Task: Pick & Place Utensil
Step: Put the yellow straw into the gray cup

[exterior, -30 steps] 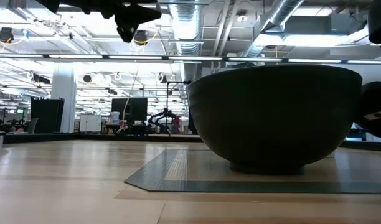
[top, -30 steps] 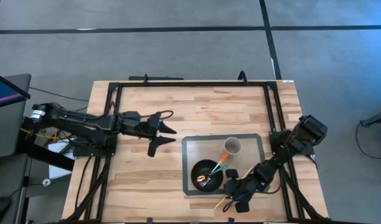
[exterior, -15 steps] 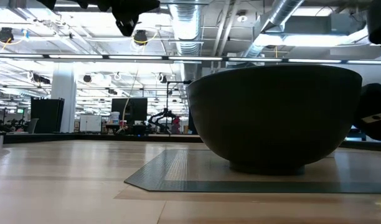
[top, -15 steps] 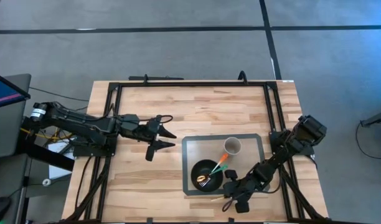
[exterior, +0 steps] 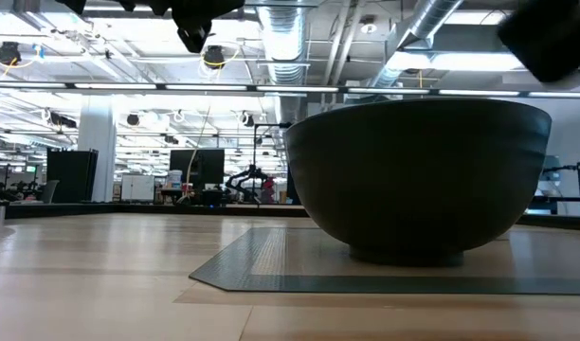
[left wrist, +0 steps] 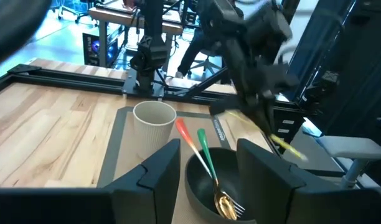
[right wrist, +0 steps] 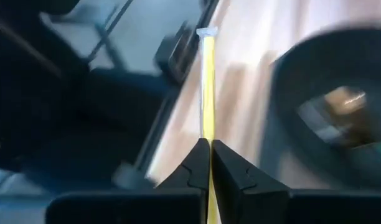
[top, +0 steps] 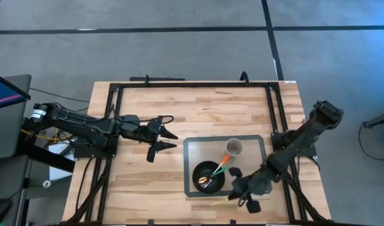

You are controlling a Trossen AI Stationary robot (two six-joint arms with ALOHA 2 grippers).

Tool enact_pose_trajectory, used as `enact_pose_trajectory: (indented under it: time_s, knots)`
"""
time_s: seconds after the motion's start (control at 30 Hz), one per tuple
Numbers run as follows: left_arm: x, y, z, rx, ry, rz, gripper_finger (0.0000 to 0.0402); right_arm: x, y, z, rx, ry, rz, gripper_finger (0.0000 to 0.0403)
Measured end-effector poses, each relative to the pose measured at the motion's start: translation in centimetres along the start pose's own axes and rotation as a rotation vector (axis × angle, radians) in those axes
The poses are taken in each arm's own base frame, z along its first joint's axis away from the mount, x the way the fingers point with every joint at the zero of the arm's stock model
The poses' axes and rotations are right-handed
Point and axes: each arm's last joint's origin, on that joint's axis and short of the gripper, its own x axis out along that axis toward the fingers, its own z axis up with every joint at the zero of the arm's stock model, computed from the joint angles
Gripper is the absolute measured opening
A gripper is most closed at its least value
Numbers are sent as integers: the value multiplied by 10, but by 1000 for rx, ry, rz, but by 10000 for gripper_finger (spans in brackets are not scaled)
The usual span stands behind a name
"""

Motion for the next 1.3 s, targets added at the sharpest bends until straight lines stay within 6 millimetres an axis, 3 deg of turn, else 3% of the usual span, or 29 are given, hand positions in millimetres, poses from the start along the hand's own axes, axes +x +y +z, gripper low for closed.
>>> enact_pose_trajectory:
  time_s: [0.33,0.43,0.5,0.87,1.3]
  knots:
    - [0,0,1,0,-12,-2,159,-108,-5,43,-345,-402,-335,1]
    - [0,0,1,16,-13,-2,159,-137,-7,50,-441,-492,-348,1]
    - [0,0,1,25,-13,-2,159,-146,-10,49,-490,-555,-343,1]
    - [0,0,1,27,-17,12,159,-115,-71,5,-495,-947,-406,0]
    - [0,2,-2,27,-15,16,159,-92,-108,-13,-372,-770,-508,3]
